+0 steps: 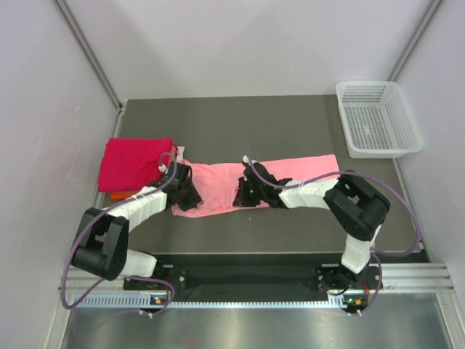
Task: Fold and stack the t-shirts
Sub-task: Fold the tshirt
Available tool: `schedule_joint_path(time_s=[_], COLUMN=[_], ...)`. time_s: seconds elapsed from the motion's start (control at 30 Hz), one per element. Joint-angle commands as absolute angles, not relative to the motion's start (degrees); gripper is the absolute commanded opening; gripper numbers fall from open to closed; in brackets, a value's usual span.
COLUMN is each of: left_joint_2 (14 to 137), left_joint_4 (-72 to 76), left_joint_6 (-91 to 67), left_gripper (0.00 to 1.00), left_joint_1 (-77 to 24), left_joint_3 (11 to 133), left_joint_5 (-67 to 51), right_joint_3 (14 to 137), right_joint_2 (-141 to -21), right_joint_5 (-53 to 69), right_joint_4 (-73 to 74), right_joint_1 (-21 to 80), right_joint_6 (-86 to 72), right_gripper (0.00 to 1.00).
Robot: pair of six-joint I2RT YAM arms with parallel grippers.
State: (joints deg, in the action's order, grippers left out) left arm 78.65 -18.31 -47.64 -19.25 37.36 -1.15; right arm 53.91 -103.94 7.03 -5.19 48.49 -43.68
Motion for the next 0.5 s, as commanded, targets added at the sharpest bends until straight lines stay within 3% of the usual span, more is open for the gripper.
schedule_joint_path(time_s=[0.0, 0.13, 0.27, 0.47], left_joint_2=[78.8, 78.6, 78.1, 75.7], left_joint_4=[-18.5, -18.9, -19.3, -21.1], left_joint_6=[-46.5, -46.4, -46.4, -45.7], left_gripper=[0.36, 0.36, 0.37, 0.37], left_joint_1=[-19.3, -19.3, -19.3, -19.4], left_joint_3=[37.4, 37.4, 37.5, 38.5], left_joint_5=[1.5, 2.1, 2.7, 3.3], right_joint_3=[54.8, 55.0, 54.1, 49.6], right_joint_2=[-99.5, -98.6, -97.0, -90.9], right_joint_5=[4.2, 3.1, 2.0, 0.8], right_joint_4=[-2.3, -0.3, 1.7, 1.6], right_joint_1=[47.9, 47.8, 47.5, 44.9], right_joint_6=[-41.9, -40.6, -39.5, -38.1], right_gripper=[0.0, 0.07, 0.29, 0.34])
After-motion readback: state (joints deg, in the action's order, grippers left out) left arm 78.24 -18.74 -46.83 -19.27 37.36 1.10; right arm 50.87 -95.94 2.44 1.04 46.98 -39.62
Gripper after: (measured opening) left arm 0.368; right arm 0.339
